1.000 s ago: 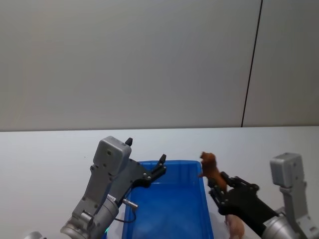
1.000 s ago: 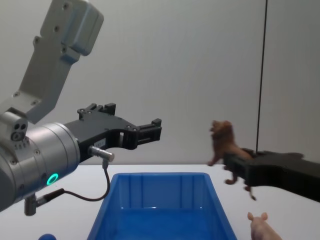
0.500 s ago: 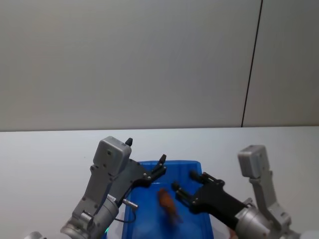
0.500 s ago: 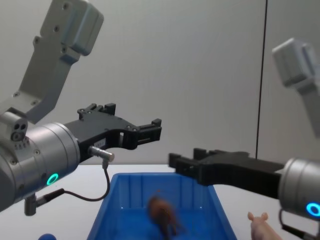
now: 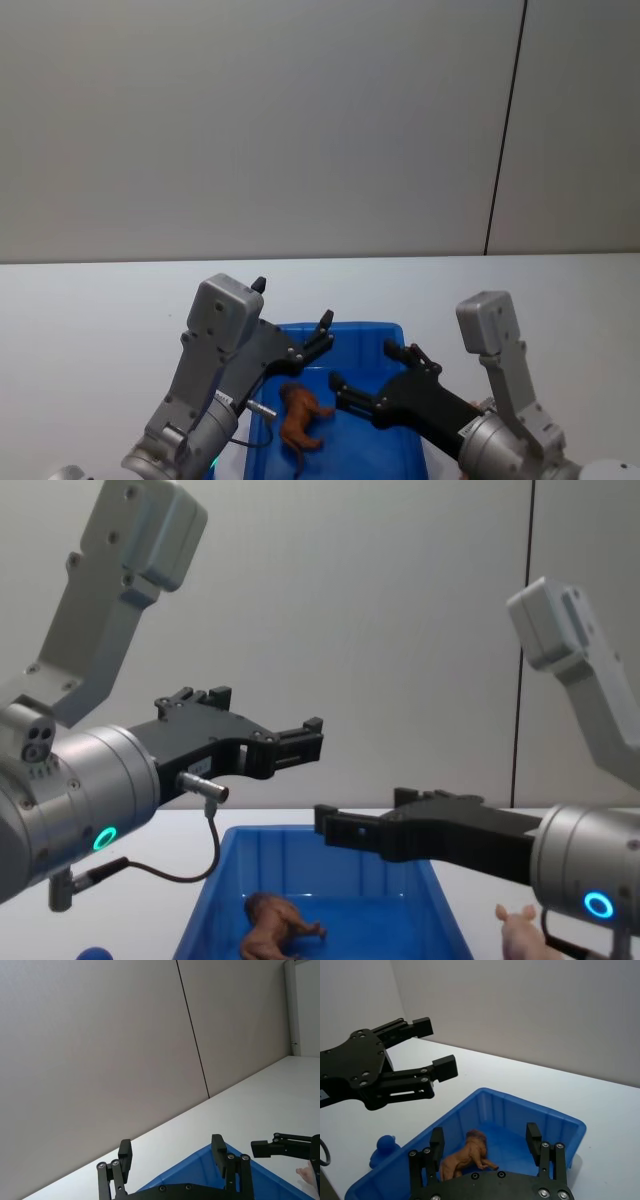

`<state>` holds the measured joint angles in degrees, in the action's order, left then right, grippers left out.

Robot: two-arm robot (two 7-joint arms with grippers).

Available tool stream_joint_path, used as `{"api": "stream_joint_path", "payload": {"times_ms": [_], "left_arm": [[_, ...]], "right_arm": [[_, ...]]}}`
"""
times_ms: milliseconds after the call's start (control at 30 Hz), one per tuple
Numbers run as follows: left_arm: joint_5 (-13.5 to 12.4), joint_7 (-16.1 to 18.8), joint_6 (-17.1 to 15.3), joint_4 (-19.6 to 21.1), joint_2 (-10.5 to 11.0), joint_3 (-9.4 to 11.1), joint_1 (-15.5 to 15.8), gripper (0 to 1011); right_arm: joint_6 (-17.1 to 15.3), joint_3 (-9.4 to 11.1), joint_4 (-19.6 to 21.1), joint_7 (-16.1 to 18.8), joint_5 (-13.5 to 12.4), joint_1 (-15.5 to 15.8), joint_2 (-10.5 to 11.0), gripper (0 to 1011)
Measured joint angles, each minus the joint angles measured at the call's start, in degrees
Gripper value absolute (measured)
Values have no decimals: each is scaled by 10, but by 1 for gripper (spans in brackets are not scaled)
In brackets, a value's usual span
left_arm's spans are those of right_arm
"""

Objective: Pick up the two dolls from the table and place them into the box.

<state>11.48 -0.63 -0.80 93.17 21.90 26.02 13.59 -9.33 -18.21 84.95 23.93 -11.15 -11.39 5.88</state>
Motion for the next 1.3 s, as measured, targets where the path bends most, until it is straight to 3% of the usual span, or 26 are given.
{"api": "stream_joint_path", "payload": {"times_ms": [233,867,1300], "left_arm": [[0,0,0,0,0,0,0,1001],[0,0,0,0,0,0,0,1001],[0,0,0,0,0,0,0,1001]], "right_arm": [[-1,-1,24,-41,8,17,6,1001],[-21,3,130,-208,27,107,42,1001],[-40,11,141,-264,15,144,55,1001]]}}
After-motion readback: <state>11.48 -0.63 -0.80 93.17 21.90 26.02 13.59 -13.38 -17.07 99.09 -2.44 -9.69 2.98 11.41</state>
